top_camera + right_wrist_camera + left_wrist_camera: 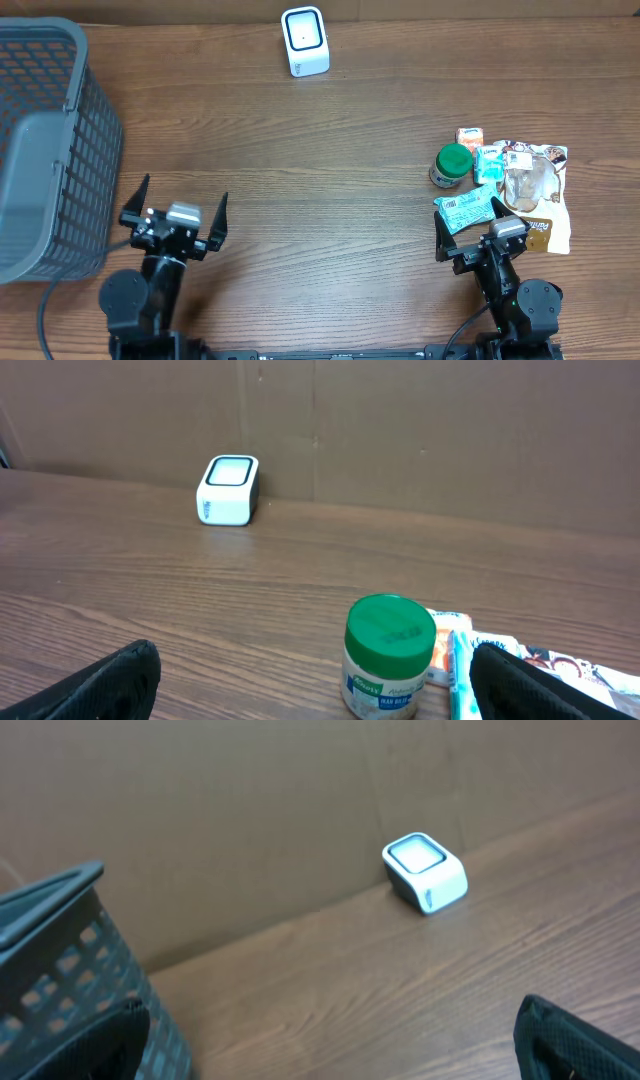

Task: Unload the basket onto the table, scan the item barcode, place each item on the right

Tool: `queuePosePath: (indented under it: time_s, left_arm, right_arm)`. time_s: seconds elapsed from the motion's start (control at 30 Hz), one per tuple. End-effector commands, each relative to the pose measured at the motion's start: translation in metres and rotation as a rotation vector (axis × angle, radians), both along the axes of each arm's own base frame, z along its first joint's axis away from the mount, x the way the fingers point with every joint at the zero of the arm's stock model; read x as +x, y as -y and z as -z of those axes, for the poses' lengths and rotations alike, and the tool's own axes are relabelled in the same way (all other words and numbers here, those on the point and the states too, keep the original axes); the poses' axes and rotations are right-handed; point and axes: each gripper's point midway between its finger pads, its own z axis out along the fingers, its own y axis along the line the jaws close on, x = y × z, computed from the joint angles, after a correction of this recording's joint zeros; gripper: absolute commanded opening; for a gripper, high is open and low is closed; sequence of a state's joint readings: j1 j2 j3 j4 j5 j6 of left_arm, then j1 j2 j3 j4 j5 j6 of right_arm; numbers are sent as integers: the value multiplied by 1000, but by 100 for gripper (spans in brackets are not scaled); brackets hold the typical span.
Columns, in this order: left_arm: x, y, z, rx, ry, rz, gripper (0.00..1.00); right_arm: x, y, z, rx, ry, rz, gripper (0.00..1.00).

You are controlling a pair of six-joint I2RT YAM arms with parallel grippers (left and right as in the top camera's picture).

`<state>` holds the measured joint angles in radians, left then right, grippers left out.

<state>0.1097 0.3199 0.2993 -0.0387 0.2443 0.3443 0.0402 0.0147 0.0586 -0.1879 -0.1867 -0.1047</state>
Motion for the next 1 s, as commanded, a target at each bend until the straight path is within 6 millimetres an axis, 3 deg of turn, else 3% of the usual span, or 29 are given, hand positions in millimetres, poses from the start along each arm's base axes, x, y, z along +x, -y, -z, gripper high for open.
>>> queuePosePath:
  time_s: [0.0, 0.43, 0.63, 0.77, 0.97]
  left_arm:
    - [-4, 6, 16, 11, 29, 25, 100]
    - [-11, 11, 51, 18, 105, 44, 100]
    - [-15, 13, 59, 21, 75, 48, 100]
    - [-16, 13, 75, 14, 8, 50, 99]
    - [-16, 13, 75, -16, 5, 48, 100]
  right_arm:
    - [-1, -2, -3, 0, 14, -10, 100]
    - [-1, -2, -3, 0, 14, -10, 100]
    - [-1, -2, -3, 0, 14, -9, 100]
    - [-1, -2, -3, 0, 14, -9, 100]
    - [-1, -2, -3, 0, 14, -10, 100]
